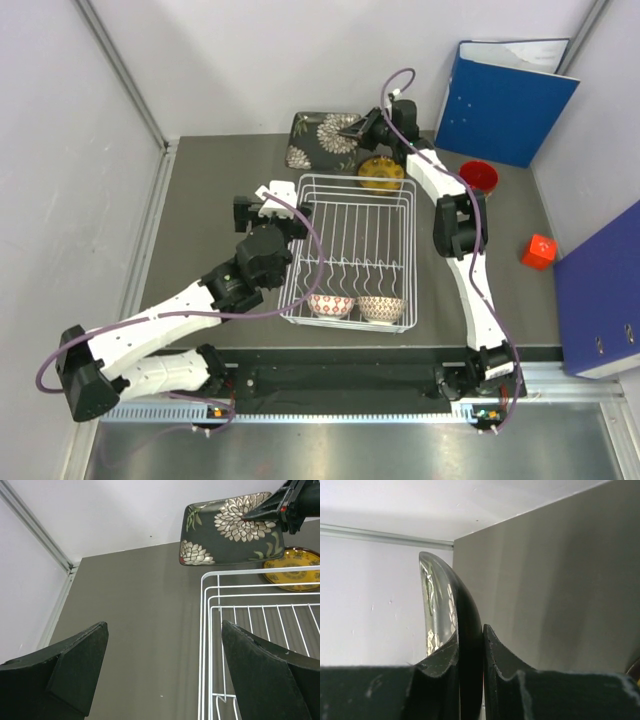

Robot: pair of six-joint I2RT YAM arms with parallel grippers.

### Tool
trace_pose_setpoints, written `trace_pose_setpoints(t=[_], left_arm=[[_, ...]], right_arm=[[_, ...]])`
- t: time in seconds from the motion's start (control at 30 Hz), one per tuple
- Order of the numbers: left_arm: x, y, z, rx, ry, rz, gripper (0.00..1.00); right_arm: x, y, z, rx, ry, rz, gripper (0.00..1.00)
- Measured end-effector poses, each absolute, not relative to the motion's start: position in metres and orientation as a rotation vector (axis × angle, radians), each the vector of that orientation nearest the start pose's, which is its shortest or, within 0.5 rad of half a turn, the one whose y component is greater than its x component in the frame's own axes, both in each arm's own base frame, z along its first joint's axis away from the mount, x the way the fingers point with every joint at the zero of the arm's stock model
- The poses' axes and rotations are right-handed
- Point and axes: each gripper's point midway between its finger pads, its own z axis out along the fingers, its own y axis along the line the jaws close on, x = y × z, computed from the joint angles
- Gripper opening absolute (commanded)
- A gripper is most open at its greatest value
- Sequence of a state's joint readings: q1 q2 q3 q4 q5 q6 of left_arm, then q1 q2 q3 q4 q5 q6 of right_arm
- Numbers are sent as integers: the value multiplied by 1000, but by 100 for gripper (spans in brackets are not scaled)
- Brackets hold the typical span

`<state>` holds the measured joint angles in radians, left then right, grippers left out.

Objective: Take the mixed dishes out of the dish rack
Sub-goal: Place the plate at the center of the board.

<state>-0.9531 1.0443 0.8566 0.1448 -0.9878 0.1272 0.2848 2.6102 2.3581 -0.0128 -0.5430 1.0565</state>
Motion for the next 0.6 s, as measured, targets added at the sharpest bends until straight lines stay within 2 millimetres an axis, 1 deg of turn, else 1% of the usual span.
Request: trace_pose_setpoints(t=[0.1,0.17,0.3,0.47,0.53,0.6], left_arm=[[299,-164,300,110,1607,154,99],[300,-166,296,119,1618,155,99],[302,-171,287,139,1637,157,99],[303,-175,278,162,1659,162,99],[302,-175,277,163,1663,160,99],[302,-176,276,159,1665,153,99]], right_arm=[[631,312,174,343,2010,1379,0],[631,313,170,337,2023,1356,0],[628,311,152,366,2089,1285,0],[631,304,145,384,2111,1201,0],[633,300,140,374,2121,1153,0],[631,296,129,363,2150,1111,0]])
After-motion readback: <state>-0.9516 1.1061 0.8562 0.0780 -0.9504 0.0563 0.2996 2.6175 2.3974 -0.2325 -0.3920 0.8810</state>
